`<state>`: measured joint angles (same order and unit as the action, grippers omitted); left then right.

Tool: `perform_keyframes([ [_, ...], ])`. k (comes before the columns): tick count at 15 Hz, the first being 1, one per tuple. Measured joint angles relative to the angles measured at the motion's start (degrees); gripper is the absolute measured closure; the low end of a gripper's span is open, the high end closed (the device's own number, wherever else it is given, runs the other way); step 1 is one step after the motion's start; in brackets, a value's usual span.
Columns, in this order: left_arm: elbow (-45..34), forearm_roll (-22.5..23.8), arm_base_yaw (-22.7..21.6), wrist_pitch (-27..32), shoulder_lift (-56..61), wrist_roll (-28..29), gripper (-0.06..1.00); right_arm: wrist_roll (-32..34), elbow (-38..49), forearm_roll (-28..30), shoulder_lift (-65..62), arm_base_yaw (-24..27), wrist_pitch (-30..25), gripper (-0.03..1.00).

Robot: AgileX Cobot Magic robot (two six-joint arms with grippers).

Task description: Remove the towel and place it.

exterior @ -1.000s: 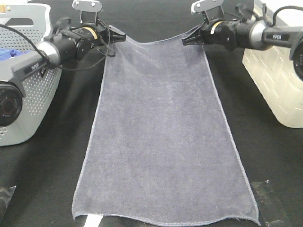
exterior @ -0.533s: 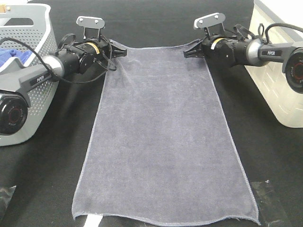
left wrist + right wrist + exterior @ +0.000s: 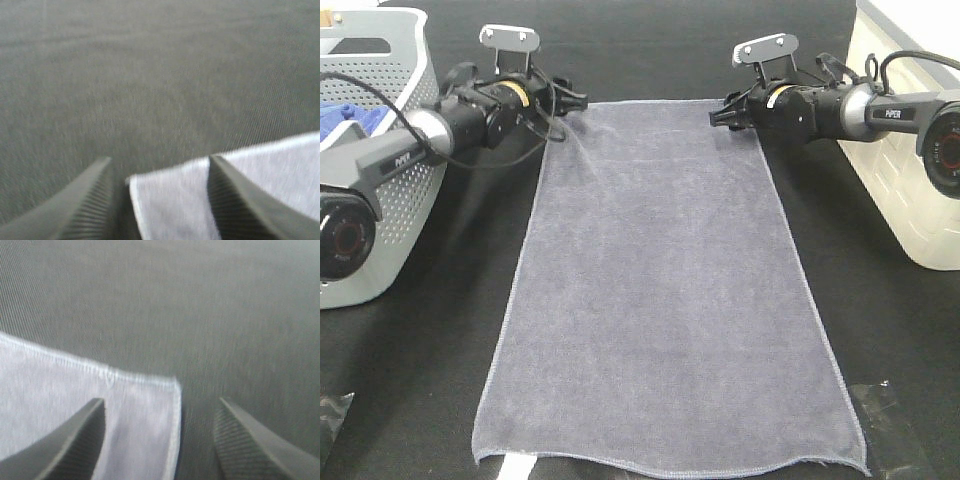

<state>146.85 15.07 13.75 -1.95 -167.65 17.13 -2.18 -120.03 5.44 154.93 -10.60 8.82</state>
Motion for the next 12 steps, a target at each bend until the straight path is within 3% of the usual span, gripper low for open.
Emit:
perform_keyframes([
  [8,0.0,0.0,2.7,4.4,7.4,0.0,0.35,0.1,0.0,-1.1,-9.7,-0.1,-15.7,0.35],
  [12,0.0,0.0,4.5,17.0,13.7,0.0,0.35,0.2,0.0,-5.9,-17.2,-0.1,-23.0,0.35],
])
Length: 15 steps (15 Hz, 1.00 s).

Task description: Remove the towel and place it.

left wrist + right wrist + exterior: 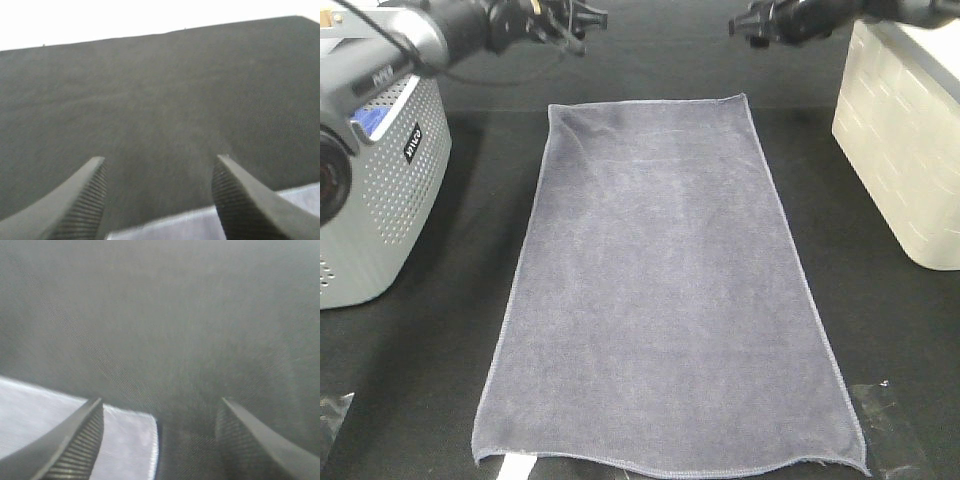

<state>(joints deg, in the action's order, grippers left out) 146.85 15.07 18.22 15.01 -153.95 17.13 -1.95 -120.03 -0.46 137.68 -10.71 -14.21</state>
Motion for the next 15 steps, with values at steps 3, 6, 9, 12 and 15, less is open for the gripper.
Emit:
perform_keyframes([
  [3,0.0,-1.9,0.6,15.4,5.6,0.0,0.35,0.0,0.0,-2.0,-5.3,0.0,-9.7,0.35],
  [6,0.0,-6.9,0.6,31.0,12.0,0.2,0.35,0.0,0.0,-3.1,-11.2,0.0,-23.1,0.35],
  [9,0.0,-6.6,0.9,45.1,19.4,-0.9,0.35,0.0,0.0,-4.6,-18.5,0.0,-38.3,0.35],
  [12,0.0,-4.4,1.0,54.1,25.0,-5.8,0.35,0.0,-0.1,-4.7,-23.3,0.0,-48.5,0.35],
  [15,0.0,-4.7,1.5,54.4,30.1,-7.3,0.35,0.0,0.0,-3.5,-24.9,0.0,-54.9,0.35],
])
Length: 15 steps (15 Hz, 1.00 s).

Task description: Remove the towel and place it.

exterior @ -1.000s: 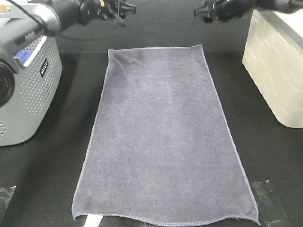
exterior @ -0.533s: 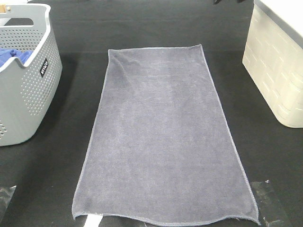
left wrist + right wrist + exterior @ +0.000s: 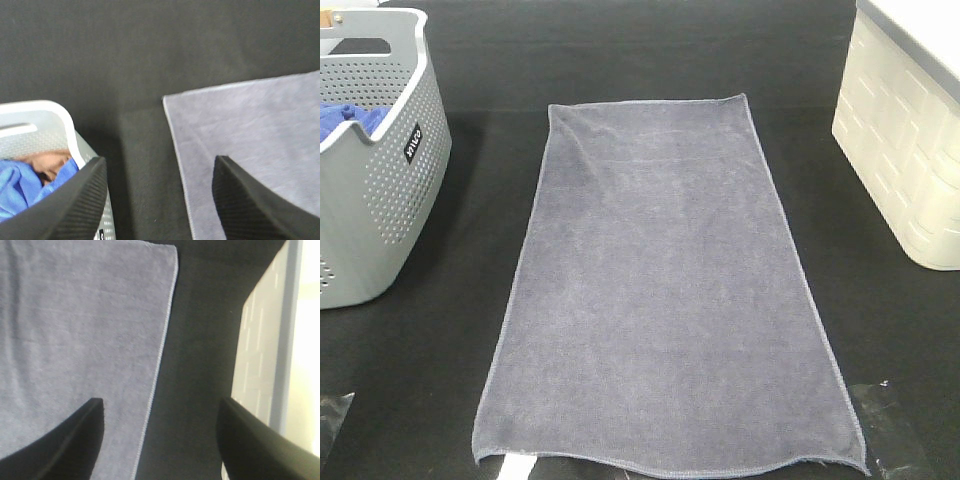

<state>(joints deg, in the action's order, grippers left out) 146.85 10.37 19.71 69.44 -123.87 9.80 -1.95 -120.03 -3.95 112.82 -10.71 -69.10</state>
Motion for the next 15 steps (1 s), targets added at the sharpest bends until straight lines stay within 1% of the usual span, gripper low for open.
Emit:
perform_keyframes([
  [2,-0.2,-0.1,0.3,0.0,1.9,-0.6,0.35,0.0,1.1,0.3,-0.6,0.0,-0.1,0.35],
  [3,-1.2,-0.5,0.6,0.0,4.0,-1.8,0.35,0.0,4.0,0.6,-2.8,0.0,-0.6,0.35],
  [4,-5.0,-1.5,0.7,0.0,8.1,-2.9,0.35,0.0,6.2,1.0,-5.1,0.0,-0.6,0.35],
  [6,-14.4,-1.9,0.7,0.0,15.4,-3.6,0.35,-0.3,12.0,1.4,-10.7,0.0,-0.6,0.35],
  [7,-20.2,-1.9,0.7,0.0,19.4,-3.8,0.35,-0.3,15.4,1.4,-13.9,0.0,-0.6,0.35],
  [9,-34.7,-1.9,0.7,0.1,29.1,-4.7,0.35,-0.3,23.2,1.2,-21.7,0.0,-0.7,0.35],
  [11,-48.9,-1.9,0.7,0.1,37.6,-4.9,0.35,-0.3,30.7,-0.5,-28.3,0.0,-0.7,0.35],
  [13,-64.5,-2.9,0.7,0.2,46.0,-5.0,0.35,-0.3,38.2,-1.7,-35.0,0.0,-0.7,0.35],
  [14,-70.8,-3.3,0.7,0.3,50.1,-5.0,0.35,-0.3,41.7,-1.7,-37.8,0.0,-0.7,0.35],
  [15,-79.6,-4.9,0.7,0.5,55.6,-5.0,0.35,-0.3,47.8,-1.7,-42.1,0.0,-0.7,0.35],
])
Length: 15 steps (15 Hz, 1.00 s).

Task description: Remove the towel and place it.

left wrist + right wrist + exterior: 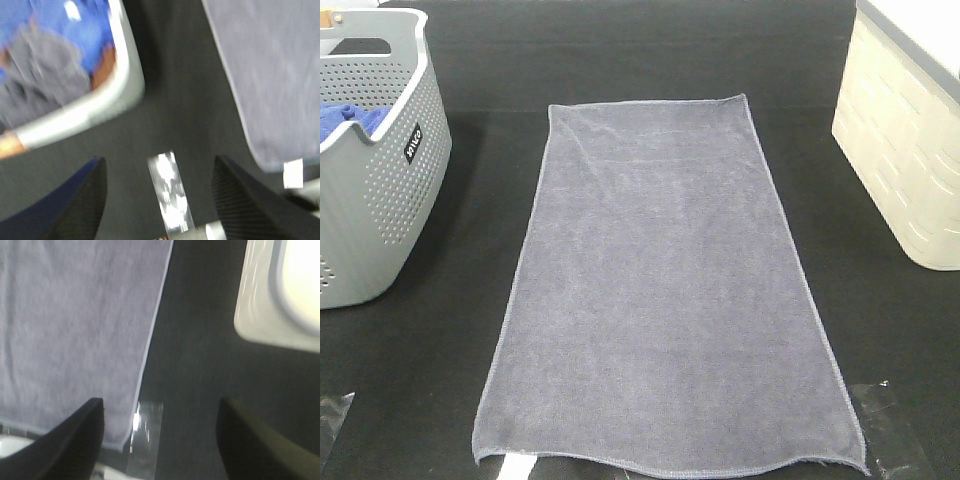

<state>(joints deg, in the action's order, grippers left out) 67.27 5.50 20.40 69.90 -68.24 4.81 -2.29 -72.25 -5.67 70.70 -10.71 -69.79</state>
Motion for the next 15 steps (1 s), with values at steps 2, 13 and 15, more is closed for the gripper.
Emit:
perform_keyframes([
  [2,-10.5,-2.0,0.0,0.0,7.7,-0.2,0.35,-0.3,8.0,0.0,-6.0,0.0,0.1,0.35],
  [13,-37.4,-8.7,0.0,-7.3,55.3,-6.3,0.35,-4.6,41.3,0.2,-42.9,0.0,5.1,0.35],
  [15,-38.7,-10.9,0.0,-8.9,56.3,-8.9,0.35,-4.9,42.1,0.2,-49.8,0.0,6.8,0.35],
])
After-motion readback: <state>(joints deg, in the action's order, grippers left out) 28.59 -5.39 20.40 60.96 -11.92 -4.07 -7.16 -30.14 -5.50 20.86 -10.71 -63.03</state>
